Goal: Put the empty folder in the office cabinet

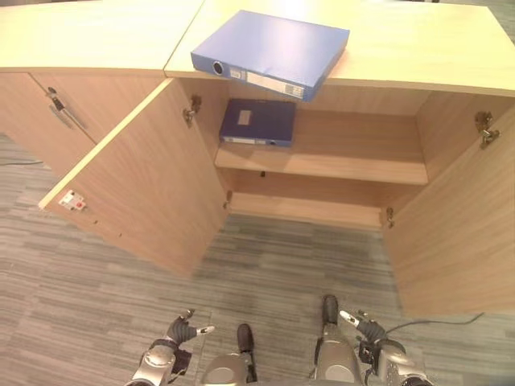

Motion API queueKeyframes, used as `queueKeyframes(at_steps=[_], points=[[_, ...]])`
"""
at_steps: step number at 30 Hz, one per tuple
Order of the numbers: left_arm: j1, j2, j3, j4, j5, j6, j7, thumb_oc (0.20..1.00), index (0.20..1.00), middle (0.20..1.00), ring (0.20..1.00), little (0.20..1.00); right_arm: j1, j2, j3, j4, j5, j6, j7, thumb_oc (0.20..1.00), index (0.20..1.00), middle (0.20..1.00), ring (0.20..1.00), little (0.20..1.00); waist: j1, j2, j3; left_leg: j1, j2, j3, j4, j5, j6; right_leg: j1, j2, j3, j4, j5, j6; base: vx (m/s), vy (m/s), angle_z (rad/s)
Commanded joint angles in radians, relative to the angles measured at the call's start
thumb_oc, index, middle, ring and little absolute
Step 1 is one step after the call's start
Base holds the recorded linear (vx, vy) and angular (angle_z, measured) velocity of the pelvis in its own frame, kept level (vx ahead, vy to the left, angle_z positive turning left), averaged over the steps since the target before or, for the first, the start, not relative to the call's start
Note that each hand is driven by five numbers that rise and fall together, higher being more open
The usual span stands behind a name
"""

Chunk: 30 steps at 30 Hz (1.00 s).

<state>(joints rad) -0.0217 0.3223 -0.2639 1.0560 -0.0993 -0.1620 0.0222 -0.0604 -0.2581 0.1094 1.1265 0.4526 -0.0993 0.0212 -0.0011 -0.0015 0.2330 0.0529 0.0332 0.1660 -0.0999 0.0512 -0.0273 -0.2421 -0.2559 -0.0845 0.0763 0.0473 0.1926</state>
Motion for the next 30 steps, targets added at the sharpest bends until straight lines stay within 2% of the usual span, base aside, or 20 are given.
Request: queueKeyframes(at_steps=[1,3,5,6,7,8,10,12,14,16,18,21,22,24,26,28,30], points=[[-0.030,0.009,0.034,-0.026,0.013,-0.038,0.008,1.000,1.000,1.000,1.000,1.000,0.001,-0.067,-0.019,-0.004,0.033,-0.025,-0.006,1.000,1.000,1.000,1.000,1.000,-0.014,0.023,-0.016,0.099,0.073,-0.100,0.090,-0.180,-0.069,0.080,0.026,0.000,-0.074,0.058,0.016,0.24,-0.254,0.32],[-0.025,-0.003,0.038,-0.018,0.000,-0.037,0.009,1.000,1.000,1.000,1.000,1.000,0.009,-0.082,-0.028,0.026,0.035,-0.025,-0.006,1.000,1.000,1.000,1.000,1.000,-0.017,0.034,-0.029,0.104,0.103,-0.112,0.099,-0.173,-0.090,0.100,0.041,-0.009,-0.072,0.044,0.000,0.20,-0.238,0.12],[-0.028,-0.014,0.035,0.000,-0.002,-0.035,0.008,1.000,1.000,1.000,1.000,1.000,0.014,-0.094,-0.035,0.046,0.033,-0.022,-0.004,1.000,1.000,1.000,1.000,1.000,-0.022,0.047,-0.037,0.099,0.129,-0.123,0.120,-0.143,-0.112,0.118,0.062,-0.021,-0.069,0.023,-0.019,0.13,-0.191,-0.08],[-0.028,-0.015,0.035,0.000,-0.002,-0.035,0.008,1.000,1.000,1.000,1.000,1.000,0.014,-0.095,-0.035,0.047,0.033,-0.022,-0.003,1.000,1.000,1.000,1.000,1.000,-0.023,0.048,-0.037,0.100,0.130,-0.124,0.120,-0.143,-0.113,0.118,0.064,-0.023,-0.069,0.023,-0.020,0.11,-0.162,0.01],[-0.031,-0.021,0.031,0.010,0.000,-0.035,0.008,1.000,1.000,1.000,1.000,1.000,0.013,-0.102,-0.038,0.062,0.033,-0.021,-0.002,1.000,1.000,1.000,1.000,1.000,-0.026,0.057,-0.038,0.096,0.148,-0.129,0.138,-0.111,-0.129,0.125,0.077,-0.032,-0.061,0.008,-0.031,0.14,-0.223,0.07],[-0.036,-0.026,0.030,0.020,0.001,-0.031,0.007,1.000,1.000,1.000,1.000,1.000,0.015,-0.112,-0.043,0.075,0.033,-0.018,-0.002,1.000,1.000,1.000,1.000,1.000,-0.031,0.065,-0.040,0.085,0.169,-0.138,0.177,-0.053,-0.152,0.145,0.101,-0.045,-0.057,-0.018,-0.054,0.19,-0.294,0.09],[-0.037,-0.030,0.033,0.026,-0.005,-0.029,0.005,1.000,1.000,1.000,1.000,1.000,0.019,-0.118,-0.048,0.090,0.032,-0.017,-0.002,1.000,1.000,1.000,1.000,1.000,-0.033,0.065,-0.041,0.077,0.185,-0.147,0.230,0.009,-0.170,0.174,0.125,-0.052,-0.061,-0.040,-0.075,0.18,-0.261,0.13],[-0.038,-0.032,0.033,0.023,-0.010,-0.028,0.004,1.000,1.000,1.000,1.000,1.000,0.026,-0.123,-0.055,0.098,0.035,-0.017,-0.004,1.000,1.000,1.000,1.000,1.000,-0.035,0.059,-0.032,0.046,0.193,-0.153,0.321,0.074,-0.177,0.211,0.137,-0.063,-0.073,-0.056,-0.093,0.15,-0.220,-0.02],[-0.040,-0.033,0.029,0.011,-0.016,-0.026,0.000,1.000,1.000,1.000,1.000,1.000,0.031,-0.130,-0.062,0.091,0.041,-0.015,-0.004,1.000,1.000,1.000,1.000,1.000,-0.035,0.035,-0.017,-0.009,0.196,-0.142,0.443,0.127,-0.174,0.239,0.134,-0.066,-0.083,-0.067,-0.111,0.12,-0.238,-0.06],[-0.038,-0.034,0.032,-0.002,-0.019,-0.024,0.001,1.000,1.000,1.000,1.000,1.000,0.031,-0.136,-0.061,0.092,0.043,-0.013,-0.004,1.000,1.000,1.000,1.000,1.000,-0.031,0.014,-0.009,-0.047,0.198,-0.128,0.535,0.136,-0.167,0.268,0.132,-0.058,-0.095,-0.077,-0.124,0.13,-0.202,-0.09],[-0.036,-0.037,0.032,-0.007,-0.023,-0.023,0.005,1.000,1.000,1.000,1.000,1.000,0.028,-0.140,-0.059,0.097,0.045,-0.006,-0.006,1.000,1.000,1.000,1.000,1.000,-0.027,0.006,-0.004,-0.077,0.203,-0.123,0.566,0.136,-0.154,0.293,0.131,-0.047,-0.106,-0.088,-0.130,0.12,-0.107,-0.24],[-0.038,-0.042,0.026,-0.015,-0.032,-0.024,0.004,1.000,1.000,1.000,1.000,1.000,0.030,-0.145,-0.064,0.094,0.052,-0.006,-0.009,1.000,1.000,1.000,1.000,1.000,-0.026,0.013,-0.004,-0.098,0.198,-0.134,0.522,0.124,-0.151,0.305,0.128,-0.042,-0.113,-0.093,-0.126,0.12,0.012,-0.19],[-0.037,-0.048,0.016,-0.020,-0.027,-0.024,0.002,1.000,1.000,1.000,1.000,1.000,0.032,-0.147,-0.071,0.093,0.058,-0.008,-0.010,1.000,1.000,1.000,1.000,1.000,-0.023,0.022,-0.008,-0.106,0.191,-0.132,0.413,0.081,-0.144,0.321,0.127,-0.038,-0.124,-0.102,-0.113,0.24,0.086,0.17],[-0.038,-0.055,0.008,-0.006,-0.023,-0.025,0.001,1.000,1.000,1.000,1.000,1.000,0.030,-0.148,-0.067,0.090,0.058,-0.009,-0.010,1.000,1.000,1.000,1.000,1.000,-0.013,0.034,-0.013,-0.119,0.178,-0.140,0.265,0.044,-0.146,0.331,0.130,-0.028,-0.134,-0.111,-0.101,0.22,0.098,0.27],[-0.043,-0.058,0.000,0.001,-0.022,-0.025,0.004,1.000,1.000,1.000,1.000,1.000,0.025,-0.146,-0.061,0.085,0.058,-0.011,-0.013,1.000,1.000,1.000,1.000,1.000,0.001,0.041,-0.012,-0.133,0.160,-0.162,0.178,0.046,-0.145,0.347,0.133,-0.014,-0.141,-0.120,-0.096,0.15,0.068,0.24],[-0.048,-0.061,-0.007,0.013,-0.023,-0.026,0.009,1.000,1.000,1.000,1.000,1.000,0.016,-0.139,-0.049,0.081,0.059,-0.014,-0.018,1.000,1.000,1.000,1.000,1.000,0.017,0.049,-0.007,-0.163,0.132,-0.215,0.135,0.062,-0.141,0.356,0.140,0.008,-0.139,-0.130,-0.097,0.12,0.057,-0.05],[-0.044,-0.062,-0.002,0.028,-0.023,-0.028,0.012,1.000,1.000,1.000,1.000,1.000,0.016,-0.128,-0.042,0.084,0.054,-0.012,-0.016,1.000,1.000,1.000,1.000,1.000,0.021,0.047,-0.010,-0.153,0.128,-0.240,0.120,0.059,-0.148,0.363,0.143,0.029,-0.137,-0.139,-0.093,0.12,0.068,-0.59]])
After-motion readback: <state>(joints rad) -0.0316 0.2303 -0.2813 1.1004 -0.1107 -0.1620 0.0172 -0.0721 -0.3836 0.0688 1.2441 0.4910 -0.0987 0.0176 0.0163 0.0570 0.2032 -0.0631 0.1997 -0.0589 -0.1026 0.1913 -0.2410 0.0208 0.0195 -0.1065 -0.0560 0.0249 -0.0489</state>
